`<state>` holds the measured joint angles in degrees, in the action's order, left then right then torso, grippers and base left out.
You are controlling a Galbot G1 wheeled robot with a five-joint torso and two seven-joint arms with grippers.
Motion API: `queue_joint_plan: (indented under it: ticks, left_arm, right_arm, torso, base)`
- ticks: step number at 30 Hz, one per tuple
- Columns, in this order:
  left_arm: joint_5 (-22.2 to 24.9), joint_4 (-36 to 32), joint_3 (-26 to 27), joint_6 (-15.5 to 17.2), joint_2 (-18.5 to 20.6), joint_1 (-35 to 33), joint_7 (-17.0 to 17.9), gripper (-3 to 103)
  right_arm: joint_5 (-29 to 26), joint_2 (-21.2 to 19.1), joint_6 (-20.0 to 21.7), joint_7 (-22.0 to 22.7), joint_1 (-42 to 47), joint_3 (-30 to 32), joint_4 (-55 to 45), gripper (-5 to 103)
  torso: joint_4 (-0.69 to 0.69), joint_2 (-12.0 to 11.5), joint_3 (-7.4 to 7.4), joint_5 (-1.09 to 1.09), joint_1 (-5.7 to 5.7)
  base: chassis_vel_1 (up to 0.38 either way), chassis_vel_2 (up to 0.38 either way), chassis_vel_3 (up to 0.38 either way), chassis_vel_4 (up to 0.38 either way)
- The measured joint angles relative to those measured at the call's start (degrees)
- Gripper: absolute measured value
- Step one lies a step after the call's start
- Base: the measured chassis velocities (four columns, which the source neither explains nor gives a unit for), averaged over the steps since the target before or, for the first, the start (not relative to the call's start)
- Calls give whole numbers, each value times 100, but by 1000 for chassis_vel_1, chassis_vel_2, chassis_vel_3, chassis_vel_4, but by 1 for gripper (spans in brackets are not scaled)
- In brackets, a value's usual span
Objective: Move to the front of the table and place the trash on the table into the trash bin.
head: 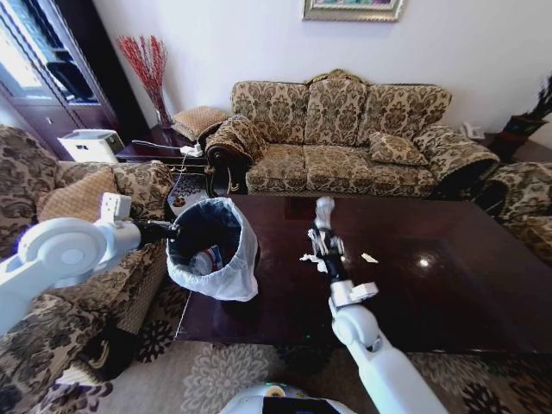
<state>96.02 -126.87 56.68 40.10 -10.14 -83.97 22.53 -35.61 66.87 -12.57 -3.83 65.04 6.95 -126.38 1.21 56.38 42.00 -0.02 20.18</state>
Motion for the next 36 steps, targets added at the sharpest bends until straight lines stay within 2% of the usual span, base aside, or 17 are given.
queue_joint_plan:
  ticks: [1,2,5,7,10,18,24,26,28,29,32,34,36]
  left_arm:
    - [5,-45,-15,0,28,-4,-12,0]
    - [5,-45,-15,0,28,-4,-12,0]
    - [16,-164,-37,-16,49,-9,-27,0]
    - [16,-183,-43,-31,48,-11,-31,0]
    - [16,-297,-85,-115,27,-22,-65,0]
    - [55,-413,-73,-118,70,-16,-82,0]
    - [154,-574,-43,-93,75,-19,-23,0]
    - [165,-582,-35,-84,62,-20,-15,0]
    - [190,-565,-15,-77,61,-16,-8,0]
    - [190,-565,-15,-77,61,-16,-8,0]
    - [218,-547,-1,-76,82,6,-1,0]
    - [221,-547,0,-76,83,7,-1,0]
    - [232,-534,9,-76,85,11,1,0]
  right_arm:
    - [-70,-17,245,-360,-111,-212,-330,45]
    - [-70,-17,245,-360,-111,-212,-330,45]
    - [-55,-12,593,-669,-411,-748,-435,45]
    - [-47,-6,620,-704,-464,-825,-397,45]
    - [172,138,681,-1004,-594,-1055,-107,45]
    - [537,307,809,-897,-669,-1478,176,45]
    - [701,466,1047,-588,-1027,-1721,333,42]
    - [706,464,1078,-546,-1044,-1722,333,45]
    - [699,408,1082,-528,-1039,-1676,321,56]
    - [699,408,1082,-528,-1039,-1676,321,56]
    - [652,355,1069,-518,-1024,-1596,297,73]
    - [644,351,1063,-518,-1023,-1589,294,73]
    - [566,332,968,-531,-985,-1520,232,84]
  torso:
    - [-1,0,0,0,-1]
    - [-1,0,0,0,-1]
    - [-2,0,0,4,-1]
    - [-2,0,0,4,-1]
    - [-2,0,0,2,0]
    - [-3,0,0,2,-1]
    - [-2,0,0,3,0]
    - [-2,0,0,2,0]
    - [-2,0,0,2,-1]
    - [-2,0,0,2,-1]
    - [-3,0,0,3,0]
    - [-3,0,0,3,0]
    - [-2,0,0,3,0]
  base:
    - [0,0,0,0]
    - [0,0,0,0]
    - [0,0,0,0]
    - [0,0,0,0]
    - [0,0,0,0]
    - [0,0,0,0]
    - [0,0,0,0]
    - [0,0,0,0]
    - [0,0,0,0]
    - [0,0,0,0]
    - [0,0,0,0]
    - [0,0,0,0]
    - [0,0,0,0]
